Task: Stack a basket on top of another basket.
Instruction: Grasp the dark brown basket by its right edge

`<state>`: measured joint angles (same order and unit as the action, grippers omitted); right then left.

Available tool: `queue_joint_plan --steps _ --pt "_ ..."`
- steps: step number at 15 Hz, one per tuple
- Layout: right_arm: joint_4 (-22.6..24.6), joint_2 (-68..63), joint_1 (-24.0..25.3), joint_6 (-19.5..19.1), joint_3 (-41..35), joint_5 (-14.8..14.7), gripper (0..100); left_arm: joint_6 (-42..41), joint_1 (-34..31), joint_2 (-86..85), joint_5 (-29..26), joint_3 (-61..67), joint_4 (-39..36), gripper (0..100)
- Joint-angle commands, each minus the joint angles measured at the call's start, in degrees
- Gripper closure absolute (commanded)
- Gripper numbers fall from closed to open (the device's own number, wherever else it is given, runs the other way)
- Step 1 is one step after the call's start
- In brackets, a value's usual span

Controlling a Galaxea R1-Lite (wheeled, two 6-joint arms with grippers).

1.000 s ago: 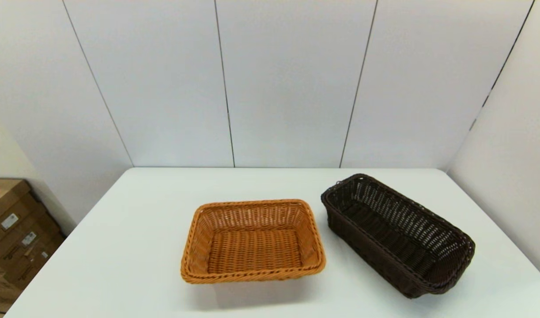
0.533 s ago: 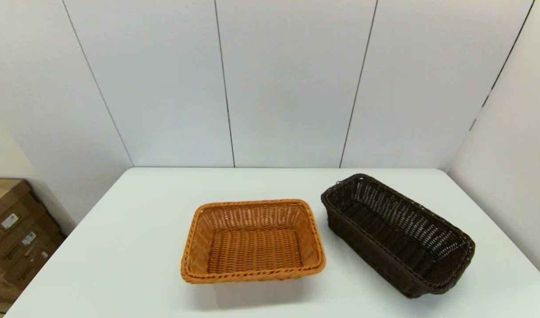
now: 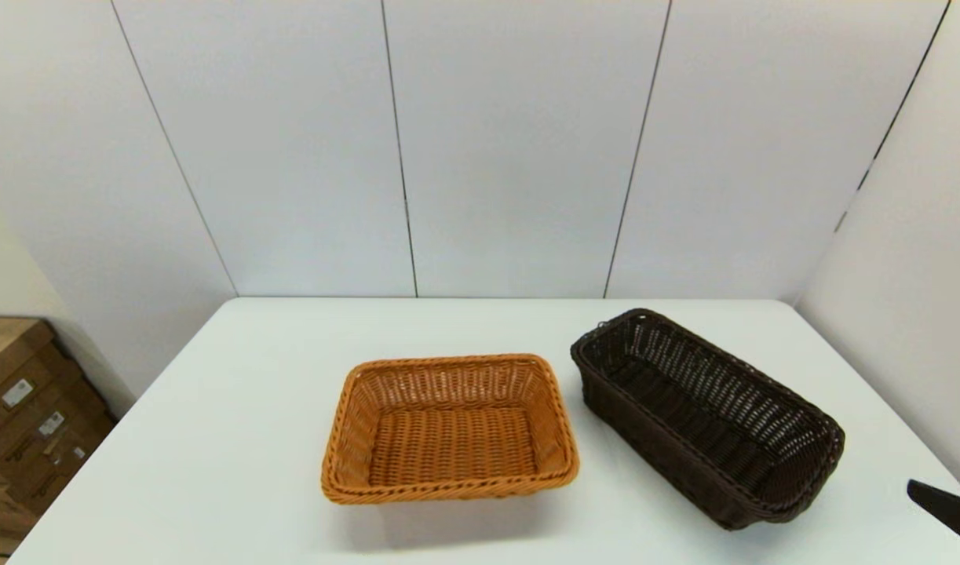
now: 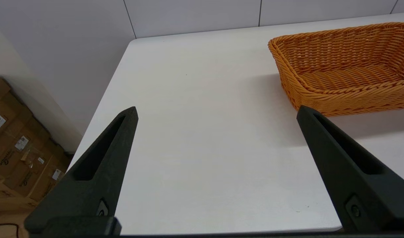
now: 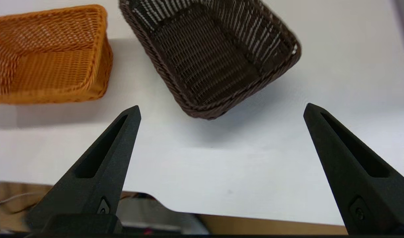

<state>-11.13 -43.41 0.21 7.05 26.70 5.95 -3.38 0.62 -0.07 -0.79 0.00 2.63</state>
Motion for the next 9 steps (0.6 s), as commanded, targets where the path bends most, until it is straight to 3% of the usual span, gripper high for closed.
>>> queue_joint_plan --steps 1,6,9 --pt "1.2 -21.0 -0.3 7.3 7.8 -0.4 0 0.0 0.0 0.0 0.0 0.0 0.0 0" --pt "1.2 -33.7 -2.1 13.3 10.2 -4.6 0 0.0 0.0 0.0 0.0 0.0 0.0 0" --pt "1.2 -40.0 -4.6 15.8 10.3 -5.1 0 0.0 0.0 0.0 0.0 0.0 0.0 0"
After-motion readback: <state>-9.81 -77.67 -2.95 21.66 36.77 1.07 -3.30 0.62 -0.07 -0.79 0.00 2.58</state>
